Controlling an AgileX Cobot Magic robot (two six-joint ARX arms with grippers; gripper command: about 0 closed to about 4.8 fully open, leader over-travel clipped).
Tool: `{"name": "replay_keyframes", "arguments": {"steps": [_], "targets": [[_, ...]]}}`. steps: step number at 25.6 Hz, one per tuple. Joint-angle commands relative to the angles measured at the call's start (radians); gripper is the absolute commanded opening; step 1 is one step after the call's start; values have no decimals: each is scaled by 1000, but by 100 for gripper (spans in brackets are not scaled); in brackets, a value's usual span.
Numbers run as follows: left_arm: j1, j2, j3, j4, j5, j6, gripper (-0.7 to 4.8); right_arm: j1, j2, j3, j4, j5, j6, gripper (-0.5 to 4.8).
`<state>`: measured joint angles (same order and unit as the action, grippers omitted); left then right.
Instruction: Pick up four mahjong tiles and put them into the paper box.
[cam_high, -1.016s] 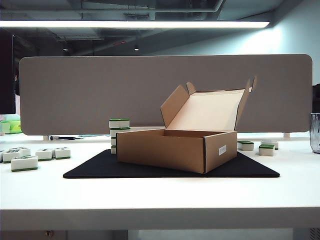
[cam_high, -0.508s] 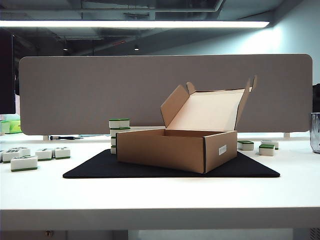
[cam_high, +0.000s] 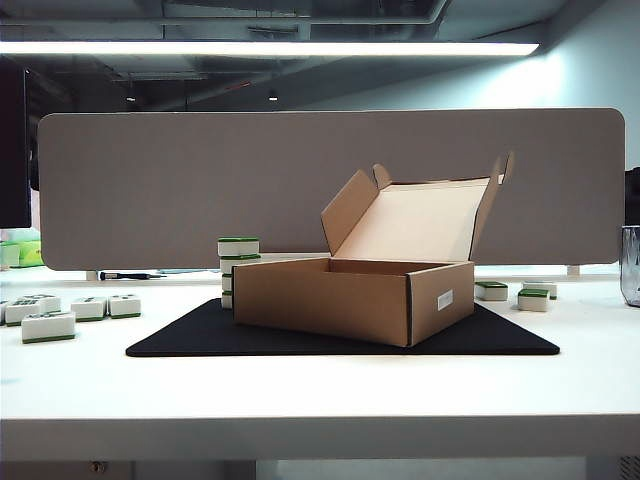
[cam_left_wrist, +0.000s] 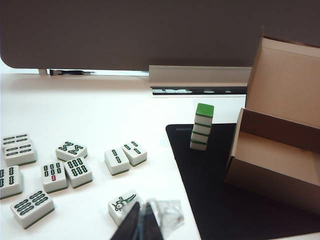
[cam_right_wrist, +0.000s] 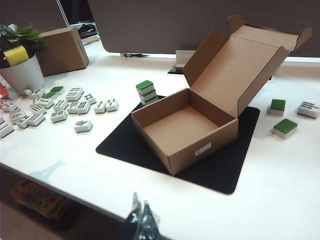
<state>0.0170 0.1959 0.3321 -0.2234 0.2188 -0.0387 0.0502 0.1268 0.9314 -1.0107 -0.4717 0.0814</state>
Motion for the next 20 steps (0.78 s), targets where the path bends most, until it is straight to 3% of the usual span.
{"name": "replay_keyframes", "arguments": {"steps": [1,10,13,20], "targets": [[0,91,50,17,7,5,-5,1,21,5,83,-2,0,-1],[-2,420,247,34,11,21,-5,0,61,5,147,-2,0,-1],[-3,517,317,37,50,69,-5,0,63,4,147,-2,0,-1],[-16,788,524,37,101,71,-5,0,68,4,147,-2,0,-1]]}}
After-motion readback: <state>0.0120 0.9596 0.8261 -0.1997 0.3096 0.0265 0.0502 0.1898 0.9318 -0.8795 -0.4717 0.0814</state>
